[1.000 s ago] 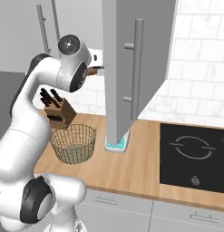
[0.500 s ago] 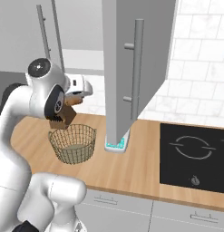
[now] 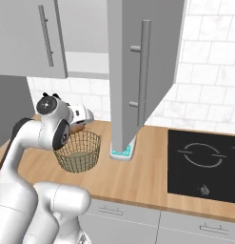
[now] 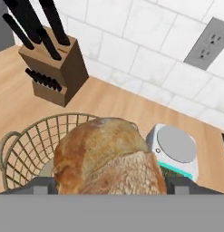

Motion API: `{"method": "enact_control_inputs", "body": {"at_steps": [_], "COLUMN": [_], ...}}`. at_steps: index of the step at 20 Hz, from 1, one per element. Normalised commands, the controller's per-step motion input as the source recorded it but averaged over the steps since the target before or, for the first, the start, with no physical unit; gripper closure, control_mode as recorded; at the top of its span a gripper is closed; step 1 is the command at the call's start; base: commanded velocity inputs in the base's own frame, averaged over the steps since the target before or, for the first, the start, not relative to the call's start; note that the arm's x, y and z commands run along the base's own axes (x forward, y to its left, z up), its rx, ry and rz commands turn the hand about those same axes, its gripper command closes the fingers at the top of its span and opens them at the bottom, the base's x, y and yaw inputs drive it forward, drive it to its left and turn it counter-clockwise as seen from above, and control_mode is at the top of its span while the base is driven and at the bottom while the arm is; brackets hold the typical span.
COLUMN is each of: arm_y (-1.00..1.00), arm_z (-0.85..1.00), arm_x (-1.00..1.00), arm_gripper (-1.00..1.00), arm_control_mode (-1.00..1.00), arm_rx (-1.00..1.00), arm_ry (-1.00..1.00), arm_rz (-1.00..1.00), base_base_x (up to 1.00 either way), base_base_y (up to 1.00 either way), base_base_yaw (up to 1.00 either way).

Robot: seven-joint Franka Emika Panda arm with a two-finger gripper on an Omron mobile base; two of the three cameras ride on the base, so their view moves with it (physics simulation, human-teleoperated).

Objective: Open the cabinet, pick up the bread from the cabinet and place it in the basket. Then move the basket to the dining counter.

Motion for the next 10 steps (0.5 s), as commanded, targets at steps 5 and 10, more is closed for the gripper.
{"method": "enact_control_inputs", "body": {"at_steps": [5,10], "arm_y": [0.28,0.21], "arm_z": [-0.76,-0.63], "arm_x": [0.67,0.56], "arm_gripper": [1.0,1.0], "arm_control_mode": [-1.0,-1.0], "arm_rx": [-0.01,-0.04], "arm_ry": [0.04,0.11], "arm_rz": [0.14,0.1], "base_base_x": [0.0,0.0], "base_base_y": [0.0,0.0], "base_base_yaw": [0.0,0.0]}}
